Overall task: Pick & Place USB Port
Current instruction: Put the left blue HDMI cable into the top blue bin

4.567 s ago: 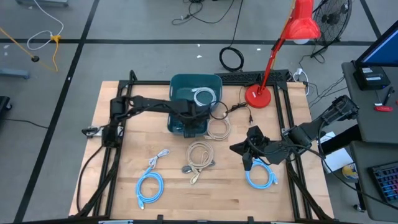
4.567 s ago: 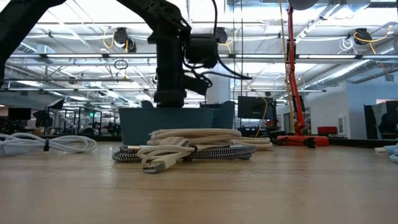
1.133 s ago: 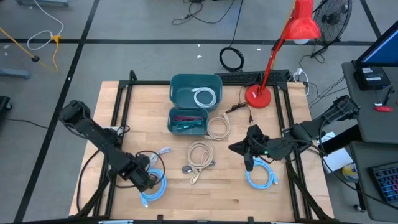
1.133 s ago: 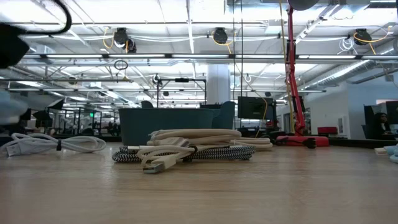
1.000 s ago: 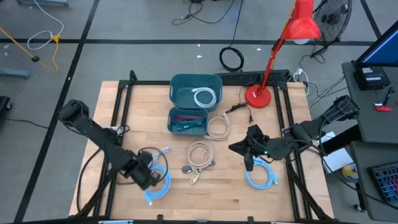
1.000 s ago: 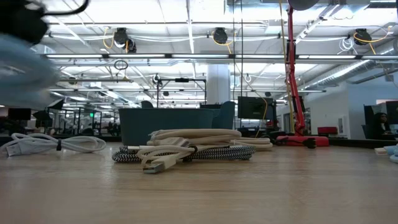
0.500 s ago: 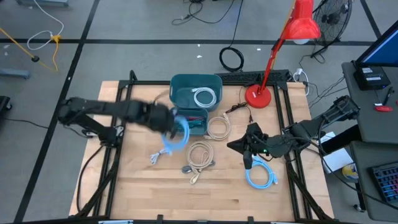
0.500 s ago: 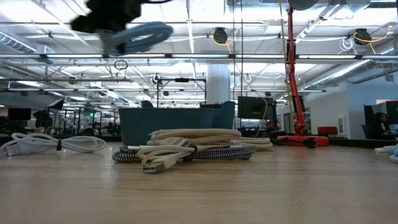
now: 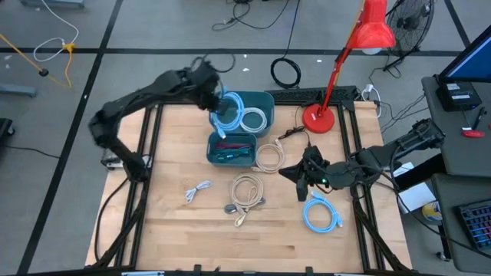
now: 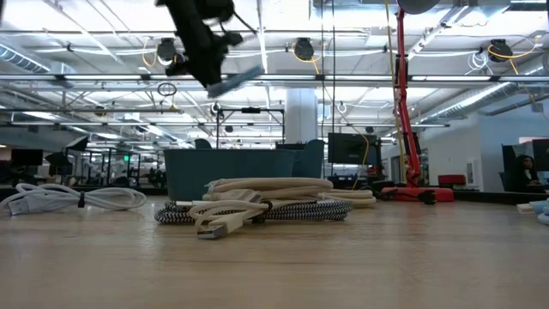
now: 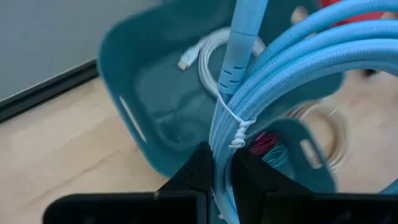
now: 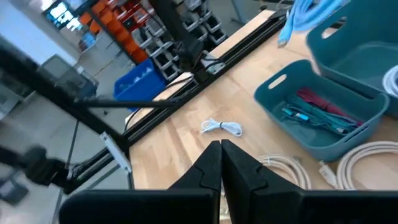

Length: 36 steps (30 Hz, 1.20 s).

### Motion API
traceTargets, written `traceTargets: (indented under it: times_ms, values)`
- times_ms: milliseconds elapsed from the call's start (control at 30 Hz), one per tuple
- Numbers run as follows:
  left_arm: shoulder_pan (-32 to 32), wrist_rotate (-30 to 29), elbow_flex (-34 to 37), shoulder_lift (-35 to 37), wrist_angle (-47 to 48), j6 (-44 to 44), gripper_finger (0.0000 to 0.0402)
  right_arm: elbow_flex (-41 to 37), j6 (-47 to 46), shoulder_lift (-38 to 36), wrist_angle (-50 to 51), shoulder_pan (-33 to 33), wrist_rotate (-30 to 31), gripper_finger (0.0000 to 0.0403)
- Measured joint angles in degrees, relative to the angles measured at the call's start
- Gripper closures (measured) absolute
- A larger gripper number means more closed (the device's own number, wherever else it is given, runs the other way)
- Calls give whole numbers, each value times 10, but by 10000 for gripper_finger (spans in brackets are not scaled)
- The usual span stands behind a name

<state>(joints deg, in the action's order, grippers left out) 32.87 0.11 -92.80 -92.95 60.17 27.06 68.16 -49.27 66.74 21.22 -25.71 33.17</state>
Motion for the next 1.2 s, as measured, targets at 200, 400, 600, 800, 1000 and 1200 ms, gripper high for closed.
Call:
traceTargets:
  times_ms: [200,400,600,800,1000,1200]
  values:
    - [16,34,-112,-146,25,-120,369,0,-37,0,0,31,3,403]
    - [16,-36,-248,-256,62,-206,369,0,-50,0,0,36,47,403]
    - [23,-63,-272,-280,70,-234,369,0,-44,0,1,36,45,403]
    - [38,-109,-265,-280,98,-272,369,0,-39,0,1,32,44,403]
    - [48,-117,-265,-280,87,-321,369,0,-37,0,2,22,57,403]
    - [39,-97,-265,-280,86,-448,369,0,-40,0,1,22,60,403]
